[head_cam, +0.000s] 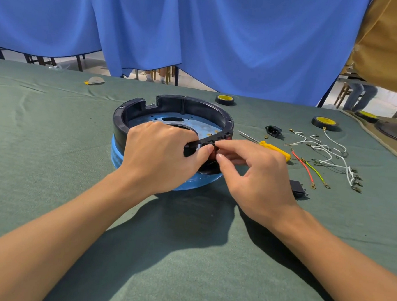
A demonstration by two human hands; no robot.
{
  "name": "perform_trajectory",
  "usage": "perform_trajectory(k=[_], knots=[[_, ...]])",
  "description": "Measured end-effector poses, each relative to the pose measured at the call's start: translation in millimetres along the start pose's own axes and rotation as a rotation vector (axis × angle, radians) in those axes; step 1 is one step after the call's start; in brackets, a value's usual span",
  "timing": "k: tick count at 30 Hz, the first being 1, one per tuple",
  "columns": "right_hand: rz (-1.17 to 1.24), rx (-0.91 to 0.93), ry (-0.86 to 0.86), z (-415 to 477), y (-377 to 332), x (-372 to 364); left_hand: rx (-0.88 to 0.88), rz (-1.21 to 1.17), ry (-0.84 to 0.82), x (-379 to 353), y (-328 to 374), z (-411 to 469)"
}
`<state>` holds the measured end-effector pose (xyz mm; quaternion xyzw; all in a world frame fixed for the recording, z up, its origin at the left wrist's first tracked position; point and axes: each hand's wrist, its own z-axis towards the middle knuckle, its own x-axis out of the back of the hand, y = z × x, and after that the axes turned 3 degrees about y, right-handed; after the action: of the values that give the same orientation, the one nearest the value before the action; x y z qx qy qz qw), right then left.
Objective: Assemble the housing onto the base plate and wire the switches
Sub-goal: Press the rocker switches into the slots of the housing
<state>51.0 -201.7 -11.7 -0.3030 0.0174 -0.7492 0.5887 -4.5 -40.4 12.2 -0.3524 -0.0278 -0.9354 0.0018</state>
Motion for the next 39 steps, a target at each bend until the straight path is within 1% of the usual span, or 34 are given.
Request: perform_trajectory(k=[8, 14, 16, 20, 26, 30, 33, 35, 39], knots=[[-0.051, 0.019, -0.02, 3.1, 1.4, 0.8, 0.073, -0.045, -0.015, -2.7, 0.0, 3.5], [-0.127, 0.012, 0.011, 3.9, 3.2, 0.9, -0.066, 0.036, -0.002, 1.7, -1.9, 0.1], [-0.141, 0.002, 0.046, 3.6, 3.4, 0.1, -0.078, 0.042, -0.013, 0.7, -2.0, -0.2], [-0.168, -0.002, 0.097, 3.8, 2.0, -0.8, -0.012, 0.003, -0.013, -2.6, -0.5, 0.6], [-0.184, -0.003, 0.056, 0.8, -1.3, -3.6, 0.047, 0.005, -0.078, -7.1, 0.9, 2.6], [-0.187, 0.017, 0.058, -0.8, -2.4, -4.7, 0.043, 0.018, -0.098, -6.8, 2.4, 1.2], [-0.179, 0.02, 0.074, -1.3, -1.8, -3.1, -0.011, 0.039, -0.057, -5.6, 0.7, -2.0], [-0.185, 0.025, 0.07, -1.9, -1.6, -2.4, -0.008, 0.029, -0.036, -5.6, 1.2, -3.3], [-0.178, -0.039, -0.002, -0.9, -3.3, -2.6, -0.006, 0.03, 0.006, -9.9, 0.5, -3.5]])
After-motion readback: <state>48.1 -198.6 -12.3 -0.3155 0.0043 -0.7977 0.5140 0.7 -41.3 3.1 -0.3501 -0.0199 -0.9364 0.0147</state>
